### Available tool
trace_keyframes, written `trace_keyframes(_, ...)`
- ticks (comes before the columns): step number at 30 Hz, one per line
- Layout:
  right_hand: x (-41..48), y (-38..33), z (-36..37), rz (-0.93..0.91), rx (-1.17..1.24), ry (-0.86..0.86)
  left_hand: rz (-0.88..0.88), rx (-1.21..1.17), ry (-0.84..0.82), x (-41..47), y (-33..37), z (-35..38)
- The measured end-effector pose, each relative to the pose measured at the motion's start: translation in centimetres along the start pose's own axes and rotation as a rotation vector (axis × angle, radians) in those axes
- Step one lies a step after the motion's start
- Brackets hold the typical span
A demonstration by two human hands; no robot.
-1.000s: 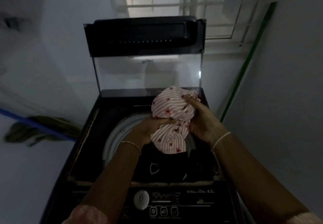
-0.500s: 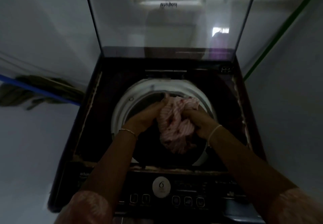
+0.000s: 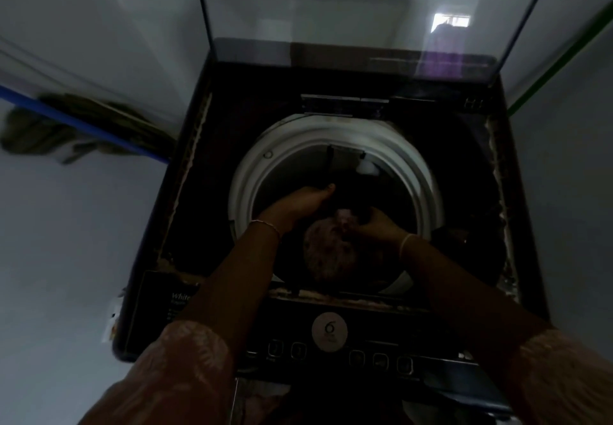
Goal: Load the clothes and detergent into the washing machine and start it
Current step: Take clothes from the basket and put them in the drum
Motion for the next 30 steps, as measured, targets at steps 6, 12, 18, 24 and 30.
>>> trace_keyframes(6,-0.5,-0.5,-0.4,-0.002,0.055,0.051,0.038,-0.017,0.01,0.4,0.3,0.2)
trace_keyframes(12,-2.3,-2.6,-1.3,-0.07,0.441,0.097,0.113,0.003,0.02,-0.8,1.2,0.8)
trace_keyframes(18,-5.8,-4.1,-4.0,-0.125,0.664,0.075,0.218,0.029,-0.039,-2.6,4.9,5.0)
trace_keyframes(24,-12.6,-4.2,-9.8,-0.306,0.741,0.238,0.282,0.139,-0.119,-2.8,10.5,12.9)
trace_keyframes(30,-21.1,-0.3,-16.8,-0.441,0.893,0.422,0.334,0.242,-0.303,-1.2,14.3,24.9)
Point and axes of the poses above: each hand's wrist, its own x-axis towards the middle knuckle, its own z-axis out of the palm, y = z × x, the point moved 5 cm from there along x, towards the middle knuckle, and after that the axes turned 14 degrees about -y, right-handed, at the moved point
